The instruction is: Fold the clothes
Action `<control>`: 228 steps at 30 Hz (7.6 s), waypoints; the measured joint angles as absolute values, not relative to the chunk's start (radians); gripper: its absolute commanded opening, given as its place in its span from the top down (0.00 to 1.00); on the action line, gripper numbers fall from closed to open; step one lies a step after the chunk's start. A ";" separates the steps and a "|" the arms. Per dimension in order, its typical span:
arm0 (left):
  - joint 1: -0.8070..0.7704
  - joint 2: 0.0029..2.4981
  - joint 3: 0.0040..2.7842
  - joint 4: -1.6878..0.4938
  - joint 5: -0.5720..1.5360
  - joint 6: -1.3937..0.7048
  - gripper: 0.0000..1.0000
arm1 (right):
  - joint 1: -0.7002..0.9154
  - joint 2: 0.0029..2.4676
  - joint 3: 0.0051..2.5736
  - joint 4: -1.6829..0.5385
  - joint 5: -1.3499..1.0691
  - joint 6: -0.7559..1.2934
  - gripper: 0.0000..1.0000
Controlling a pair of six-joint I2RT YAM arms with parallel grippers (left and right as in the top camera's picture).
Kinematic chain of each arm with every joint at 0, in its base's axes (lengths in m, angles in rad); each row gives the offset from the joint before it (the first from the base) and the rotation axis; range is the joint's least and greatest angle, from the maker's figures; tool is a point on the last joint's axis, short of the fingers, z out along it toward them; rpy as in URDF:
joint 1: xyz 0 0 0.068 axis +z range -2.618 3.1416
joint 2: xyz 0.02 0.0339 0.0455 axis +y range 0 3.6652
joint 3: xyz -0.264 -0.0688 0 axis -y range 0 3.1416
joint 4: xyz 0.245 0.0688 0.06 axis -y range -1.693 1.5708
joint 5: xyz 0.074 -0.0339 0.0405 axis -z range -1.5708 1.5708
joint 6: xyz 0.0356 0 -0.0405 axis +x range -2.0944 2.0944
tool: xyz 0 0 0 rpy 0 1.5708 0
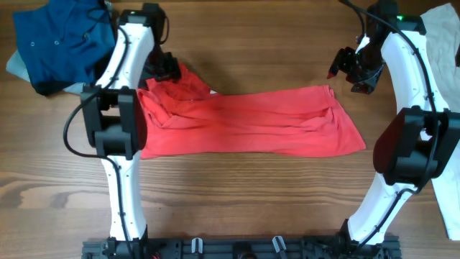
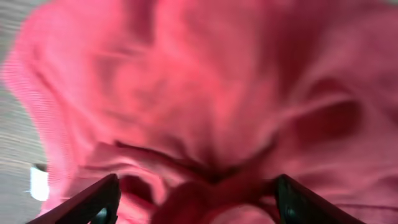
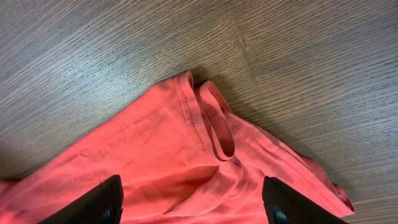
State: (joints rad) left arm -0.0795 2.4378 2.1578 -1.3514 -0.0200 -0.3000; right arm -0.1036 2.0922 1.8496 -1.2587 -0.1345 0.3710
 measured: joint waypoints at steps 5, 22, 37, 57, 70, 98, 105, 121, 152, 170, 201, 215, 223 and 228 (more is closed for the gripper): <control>-0.025 2.439 2.158 -1.375 0.089 -0.248 0.66 | -0.104 2.092 1.850 -1.259 -0.134 0.371 0.27; 0.020 2.405 2.158 -1.679 0.125 -0.243 0.96 | -0.104 2.092 1.848 -1.275 -0.135 0.362 0.30; 0.025 2.210 2.110 -1.683 -0.029 -0.342 0.83 | -0.102 2.092 1.848 -1.304 -0.107 0.380 0.29; 0.009 2.177 1.727 -1.474 -0.002 -0.349 0.37 | -0.022 2.092 1.721 -0.989 -0.142 0.297 0.39; 0.009 2.177 1.727 -1.452 0.002 -0.350 0.35 | -0.022 2.157 1.704 -0.986 -0.142 0.233 0.39; 0.009 2.177 1.727 -1.441 0.003 -0.350 0.40 | -0.016 2.177 1.702 -1.132 -0.099 0.393 0.96; 0.009 2.177 1.727 -1.439 0.005 -0.350 0.40 | -0.017 1.988 1.702 -1.249 -0.087 0.437 0.96; 0.009 2.177 1.727 -1.471 0.004 -0.350 0.39 | -0.035 1.945 1.439 -1.272 0.006 0.472 0.00; -0.132 2.160 1.600 -1.222 0.168 -0.242 0.96 | -0.044 1.936 1.258 -0.900 -0.300 0.224 0.93; 0.138 2.103 1.398 -1.170 0.253 -0.337 0.76 | -0.044 1.938 1.257 -0.877 -0.174 0.408 0.96; 0.139 2.074 1.400 -1.163 0.128 -0.355 0.83 | 0.127 1.986 1.250 -0.805 -0.318 0.331 0.96; 0.123 2.072 1.401 -1.073 0.270 -0.267 0.76 | -0.077 1.993 1.266 -0.883 -0.250 0.476 0.96; 0.022 2.068 1.414 -1.032 0.286 -0.263 0.80 | -0.170 1.990 1.268 -0.922 -0.217 0.474 0.96; 0.009 2.062 1.529 -1.177 0.282 -0.263 0.70 | -0.220 1.934 1.267 -0.978 -0.135 0.467 0.29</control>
